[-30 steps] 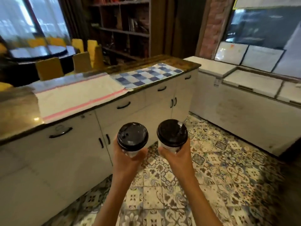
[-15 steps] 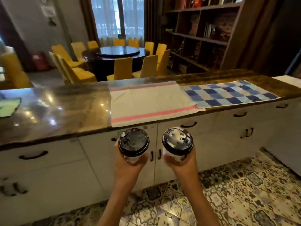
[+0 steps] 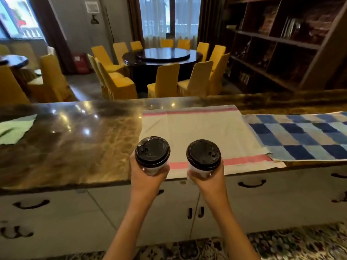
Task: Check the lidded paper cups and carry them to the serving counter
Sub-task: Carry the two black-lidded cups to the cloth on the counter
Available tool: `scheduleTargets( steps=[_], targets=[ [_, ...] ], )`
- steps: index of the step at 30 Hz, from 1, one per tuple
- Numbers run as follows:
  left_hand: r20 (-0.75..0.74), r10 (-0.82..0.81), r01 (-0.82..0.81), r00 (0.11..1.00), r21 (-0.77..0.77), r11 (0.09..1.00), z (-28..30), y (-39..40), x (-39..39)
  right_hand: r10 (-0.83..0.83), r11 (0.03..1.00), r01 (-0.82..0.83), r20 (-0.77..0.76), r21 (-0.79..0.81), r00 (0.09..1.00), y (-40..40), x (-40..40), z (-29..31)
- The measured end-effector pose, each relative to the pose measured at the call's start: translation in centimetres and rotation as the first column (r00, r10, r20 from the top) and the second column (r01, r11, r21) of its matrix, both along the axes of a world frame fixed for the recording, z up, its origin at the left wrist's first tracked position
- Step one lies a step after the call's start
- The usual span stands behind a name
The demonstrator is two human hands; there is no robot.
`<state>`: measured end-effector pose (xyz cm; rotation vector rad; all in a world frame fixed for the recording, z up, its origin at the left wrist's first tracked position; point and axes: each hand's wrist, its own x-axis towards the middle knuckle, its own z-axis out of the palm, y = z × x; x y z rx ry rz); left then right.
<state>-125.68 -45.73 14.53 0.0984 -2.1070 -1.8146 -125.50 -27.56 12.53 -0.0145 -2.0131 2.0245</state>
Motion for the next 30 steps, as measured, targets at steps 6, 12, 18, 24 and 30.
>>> scheduleTargets(
  steps=[6,12,18,24,30],
  targets=[
    [0.03,0.001,-0.003,1.0,0.058,0.998,-0.9,-0.4,-9.1,-0.009,0.999,0.006,0.054,0.053,0.999,-0.7,-9.6,-0.5],
    [0.021,0.01,-0.011,1.0,0.062,0.998,-1.3,-1.2,-18.9,-0.049,0.995,0.041,0.084,0.095,0.995,-2.1,-18.6,-0.4],
    [0.078,0.022,-0.023,0.997,0.01,1.0,-1.9,-1.5,-25.4,-0.054,0.996,0.045,0.125,0.074,0.991,-2.8,-25.0,-0.6],
    [0.111,0.081,-0.079,0.991,-0.021,0.997,-2.3,-1.2,-29.8,-0.032,0.995,0.017,0.159,0.094,0.987,-3.2,-30.4,-1.2],
    [0.157,0.13,-0.125,0.979,-0.038,0.991,-3.3,-1.1,-31.9,0.012,0.995,-0.03,0.194,0.091,0.981,-2.9,-33.1,-1.5]
  ],
)
